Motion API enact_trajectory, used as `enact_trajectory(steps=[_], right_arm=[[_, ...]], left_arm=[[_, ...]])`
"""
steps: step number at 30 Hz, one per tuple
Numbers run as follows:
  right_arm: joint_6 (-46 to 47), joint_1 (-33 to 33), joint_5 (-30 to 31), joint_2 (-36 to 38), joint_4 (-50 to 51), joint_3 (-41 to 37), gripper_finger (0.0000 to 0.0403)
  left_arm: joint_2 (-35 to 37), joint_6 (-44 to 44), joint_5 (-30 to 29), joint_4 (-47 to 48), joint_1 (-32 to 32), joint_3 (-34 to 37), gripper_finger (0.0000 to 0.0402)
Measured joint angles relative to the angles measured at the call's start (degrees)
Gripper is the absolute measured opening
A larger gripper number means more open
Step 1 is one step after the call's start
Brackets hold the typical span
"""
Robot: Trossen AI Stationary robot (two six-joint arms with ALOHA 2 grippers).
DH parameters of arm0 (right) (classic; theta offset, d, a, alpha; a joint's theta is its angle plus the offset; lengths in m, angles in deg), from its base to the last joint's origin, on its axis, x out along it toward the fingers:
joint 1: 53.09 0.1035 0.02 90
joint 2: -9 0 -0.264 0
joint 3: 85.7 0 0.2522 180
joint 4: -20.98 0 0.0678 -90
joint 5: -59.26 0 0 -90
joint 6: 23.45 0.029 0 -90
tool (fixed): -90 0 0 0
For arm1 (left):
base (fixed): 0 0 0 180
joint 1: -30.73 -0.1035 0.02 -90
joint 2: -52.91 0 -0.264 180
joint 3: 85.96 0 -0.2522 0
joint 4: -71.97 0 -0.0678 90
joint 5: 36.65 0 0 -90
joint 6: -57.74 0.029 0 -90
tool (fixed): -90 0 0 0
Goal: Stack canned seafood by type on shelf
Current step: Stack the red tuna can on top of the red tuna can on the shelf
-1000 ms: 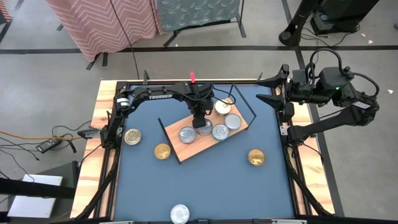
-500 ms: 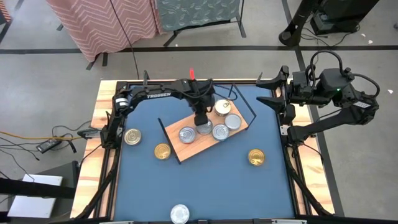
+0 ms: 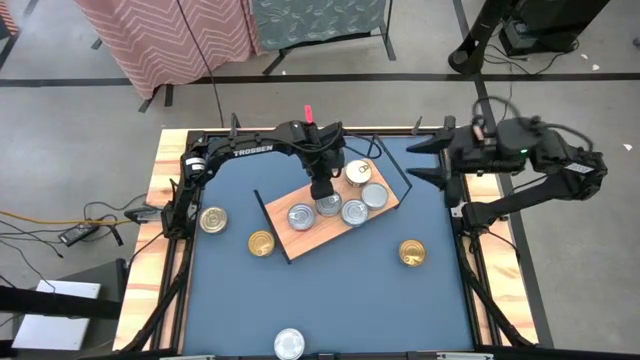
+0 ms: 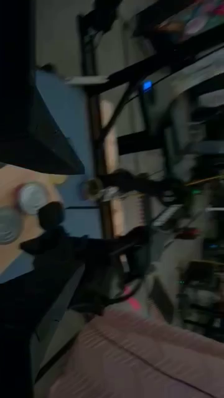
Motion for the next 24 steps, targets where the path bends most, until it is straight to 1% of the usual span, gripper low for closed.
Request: enact_trajectory(steps=[2,4,7,11,15,16,17,20,24], right_arm=[[-0.1,0.4,0.1,-1.1,0.7,0.0,0.0241],[-1.3,0.8,0.1,-1.7,0.4,0.0,0.0228],[-3.1,1.0,0.3,-2.3,-0.5,0.0,0.0192],[-3.6,0.9,0.3,-2.3,-1.3,0.0,0.0122],[-3.7,0.9,1.2,-1.1,-1.3,0.0,0.0034],[-3.7,0.9,1.2,-0.8,-1.4,0.0,0.0018],[-3.7,0.9,1.5,-0.5,-1.6,0.0,0.0012],[-3.0,1.5,2.7,0.6,-3.3,0.0,0.0015],[-3.8,2.8,4.8,1.9,-5.1,0.0,0.0007]], left_arm=[[-0.1,0.6,0.0,0.5,0.0,0.0,0.0018],[-0.2,0.6,0.0,0.6,0.0,0.0,0.0007],[-0.2,0.6,-0.1,0.5,0.0,0.0,0.0004],[-0.2,0.5,0.6,0.8,-0.4,0.0,0.0002],[-1.4,0.4,0.8,2.8,-0.5,0.1,0.0002],[-1.9,0.4,0.9,3.1,-0.5,0.1,0.0001],[-2.1,0.5,1.1,3.3,-0.5,0.1,0.0001],[-3.1,0.6,1.7,3.8,-0.4,0.1,0.0001],[-3.5,0.5,2.5,2.8,-0.4,0.1,0.0001]])
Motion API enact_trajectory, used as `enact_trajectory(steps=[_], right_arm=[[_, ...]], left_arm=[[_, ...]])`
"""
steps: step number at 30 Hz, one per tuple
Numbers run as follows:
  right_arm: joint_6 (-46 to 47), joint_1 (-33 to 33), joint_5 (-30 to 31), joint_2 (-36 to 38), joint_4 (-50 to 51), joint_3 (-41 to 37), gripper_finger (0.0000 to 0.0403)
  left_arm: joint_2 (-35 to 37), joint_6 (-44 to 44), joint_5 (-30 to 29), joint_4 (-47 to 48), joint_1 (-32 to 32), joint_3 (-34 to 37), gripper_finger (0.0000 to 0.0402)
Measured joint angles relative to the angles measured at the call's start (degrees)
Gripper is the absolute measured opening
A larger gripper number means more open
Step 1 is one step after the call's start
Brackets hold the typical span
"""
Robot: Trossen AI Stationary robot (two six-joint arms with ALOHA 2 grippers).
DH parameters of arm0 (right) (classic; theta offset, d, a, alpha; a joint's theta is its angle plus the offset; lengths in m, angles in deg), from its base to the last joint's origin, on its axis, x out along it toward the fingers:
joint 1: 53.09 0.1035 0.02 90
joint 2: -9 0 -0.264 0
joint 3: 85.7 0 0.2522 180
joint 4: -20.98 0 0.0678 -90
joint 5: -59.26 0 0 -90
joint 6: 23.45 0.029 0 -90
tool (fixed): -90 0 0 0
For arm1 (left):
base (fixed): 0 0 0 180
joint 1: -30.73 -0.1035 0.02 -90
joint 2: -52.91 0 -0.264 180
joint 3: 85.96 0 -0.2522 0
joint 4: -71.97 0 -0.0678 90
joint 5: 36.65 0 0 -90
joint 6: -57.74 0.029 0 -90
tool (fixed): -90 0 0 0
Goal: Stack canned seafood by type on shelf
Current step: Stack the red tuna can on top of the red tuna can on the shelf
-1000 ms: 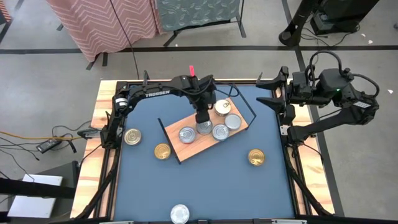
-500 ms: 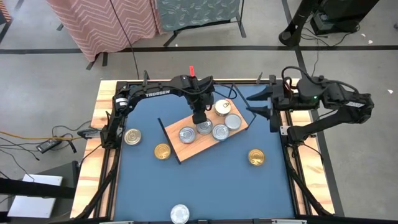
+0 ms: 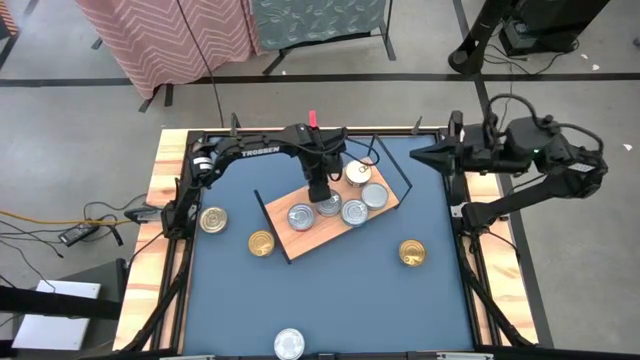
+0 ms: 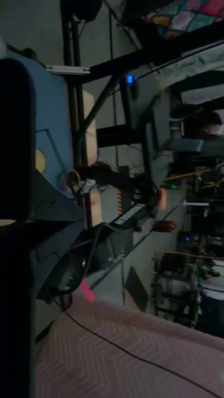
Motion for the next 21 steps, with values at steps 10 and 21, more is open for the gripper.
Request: enact_trajectory(steps=[10,21], right_arm=[[0.3,1.8,2.5,1.2,-2.0,0.0,0.0005],[-0.3,2.0,2.4,1.3,-4.0,0.0,0.0005]], left_arm=[[-0.5,0.0,2.4,0.1,0.0,0.0,0.0000],[-1.4,0.3,1.0,-0.3,-1.3,0.0,0.0000]])
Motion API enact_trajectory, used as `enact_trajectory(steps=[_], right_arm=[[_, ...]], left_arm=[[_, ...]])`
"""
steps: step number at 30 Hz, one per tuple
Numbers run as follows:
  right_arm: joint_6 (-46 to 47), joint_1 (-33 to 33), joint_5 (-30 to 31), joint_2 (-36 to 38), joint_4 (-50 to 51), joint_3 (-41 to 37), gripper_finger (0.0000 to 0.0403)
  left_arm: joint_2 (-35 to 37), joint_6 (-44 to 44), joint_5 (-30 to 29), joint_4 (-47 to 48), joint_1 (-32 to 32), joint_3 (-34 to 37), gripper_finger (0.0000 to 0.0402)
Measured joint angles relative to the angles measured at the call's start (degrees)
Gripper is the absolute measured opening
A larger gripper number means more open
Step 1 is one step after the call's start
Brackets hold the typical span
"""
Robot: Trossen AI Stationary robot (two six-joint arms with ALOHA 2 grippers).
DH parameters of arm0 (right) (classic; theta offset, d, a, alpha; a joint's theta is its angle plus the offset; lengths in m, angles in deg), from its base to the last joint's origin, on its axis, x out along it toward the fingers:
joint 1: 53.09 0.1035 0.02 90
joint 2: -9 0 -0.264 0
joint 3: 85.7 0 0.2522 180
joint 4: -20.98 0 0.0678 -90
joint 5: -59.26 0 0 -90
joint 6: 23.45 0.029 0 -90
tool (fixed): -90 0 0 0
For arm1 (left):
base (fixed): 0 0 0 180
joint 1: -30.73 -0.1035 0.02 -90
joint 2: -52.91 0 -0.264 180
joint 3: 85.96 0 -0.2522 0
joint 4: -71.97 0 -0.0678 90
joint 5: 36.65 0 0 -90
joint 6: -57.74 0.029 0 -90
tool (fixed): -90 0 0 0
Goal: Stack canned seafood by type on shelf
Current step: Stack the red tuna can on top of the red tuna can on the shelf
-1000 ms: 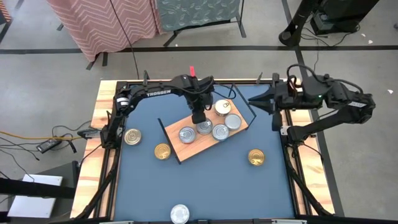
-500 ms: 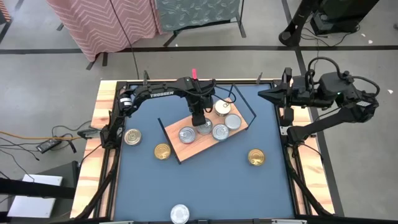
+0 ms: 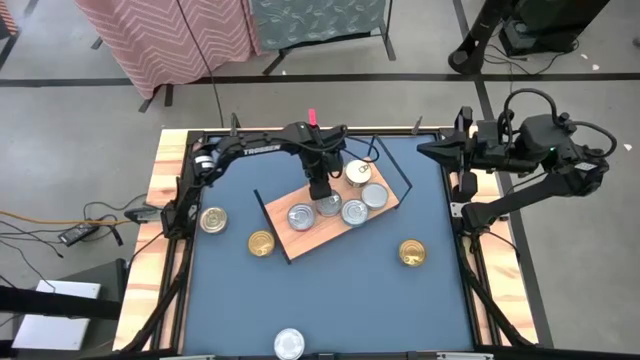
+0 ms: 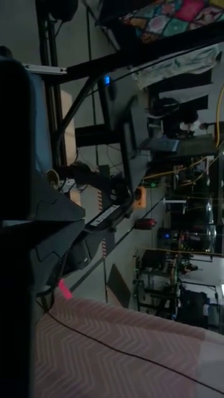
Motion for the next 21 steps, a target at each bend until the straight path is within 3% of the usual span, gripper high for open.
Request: enact_trajectory(steps=[7,18,21], right_arm=[[0.8,2.2,1.6,0.0,-0.8,0.0,0.0005],[0.3,3.1,3.6,0.0,-1.4,0.0,0.0005],[0.3,3.1,3.6,0.0,-1.6,0.0,0.0005]], left_arm=[[-2.0,1.2,1.8,-0.1,0.4,0.0,0.0000],[0.9,1.1,0.5,0.3,-0.6,-0.5,0.0000],[1.4,-0.7,5.0,0.5,-0.5,-0.5,0.0000]])
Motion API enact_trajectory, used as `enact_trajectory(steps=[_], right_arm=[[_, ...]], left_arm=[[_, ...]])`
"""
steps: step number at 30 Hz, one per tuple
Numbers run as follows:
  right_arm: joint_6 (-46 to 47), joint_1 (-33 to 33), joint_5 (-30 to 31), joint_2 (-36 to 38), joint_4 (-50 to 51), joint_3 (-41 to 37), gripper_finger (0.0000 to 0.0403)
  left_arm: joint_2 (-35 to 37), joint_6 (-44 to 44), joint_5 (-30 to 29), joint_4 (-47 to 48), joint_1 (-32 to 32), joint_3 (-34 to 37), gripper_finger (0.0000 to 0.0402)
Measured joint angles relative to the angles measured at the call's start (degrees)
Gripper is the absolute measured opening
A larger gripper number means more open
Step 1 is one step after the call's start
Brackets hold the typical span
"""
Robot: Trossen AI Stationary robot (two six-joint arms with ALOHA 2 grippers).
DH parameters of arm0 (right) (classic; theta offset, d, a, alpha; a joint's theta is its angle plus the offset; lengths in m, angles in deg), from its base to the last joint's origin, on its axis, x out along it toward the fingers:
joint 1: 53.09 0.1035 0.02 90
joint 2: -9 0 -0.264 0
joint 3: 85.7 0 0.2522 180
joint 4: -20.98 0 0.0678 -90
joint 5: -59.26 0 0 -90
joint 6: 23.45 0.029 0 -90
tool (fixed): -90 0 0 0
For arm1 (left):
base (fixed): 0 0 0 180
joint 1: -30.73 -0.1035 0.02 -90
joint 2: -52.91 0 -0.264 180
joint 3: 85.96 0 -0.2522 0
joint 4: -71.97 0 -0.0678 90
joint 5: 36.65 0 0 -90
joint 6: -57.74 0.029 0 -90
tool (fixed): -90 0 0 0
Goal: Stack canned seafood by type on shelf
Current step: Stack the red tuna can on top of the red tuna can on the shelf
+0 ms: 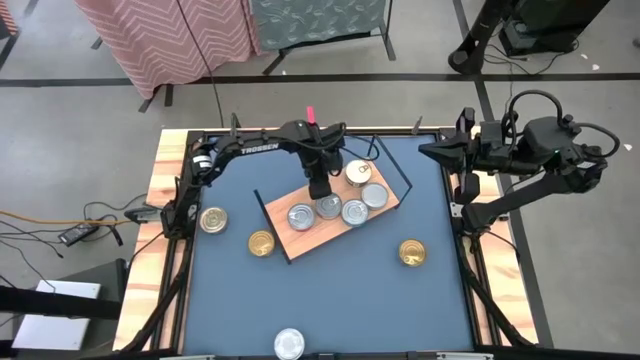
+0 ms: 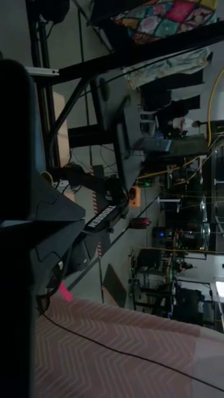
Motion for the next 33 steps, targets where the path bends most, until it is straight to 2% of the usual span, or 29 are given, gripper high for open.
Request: enact_trajectory(steps=[2,13,22,33], right_arm=[[0.0,0.0,0.0,0.0,0.0,0.0,0.0005],[-0.7,0.0,0.0,0.0,-1.5,0.0,0.0005],[-0.7,0.1,-0.2,0.0,-2.3,0.0,0.0005],[-1.5,2.1,1.1,-0.1,-3.2,0.0,0.0005]], left_arm=[[0.0,-1.0,4.0,0.5,0.1,0.0,0.0000],[0.0,-0.9,2.8,-0.2,0.8,0.4,0.0000],[-0.2,-1.3,5.8,-0.3,0.3,0.4,0.0000],[-3.0,-1.0,5.5,-1.8,0.3,0.5,0.0000]])
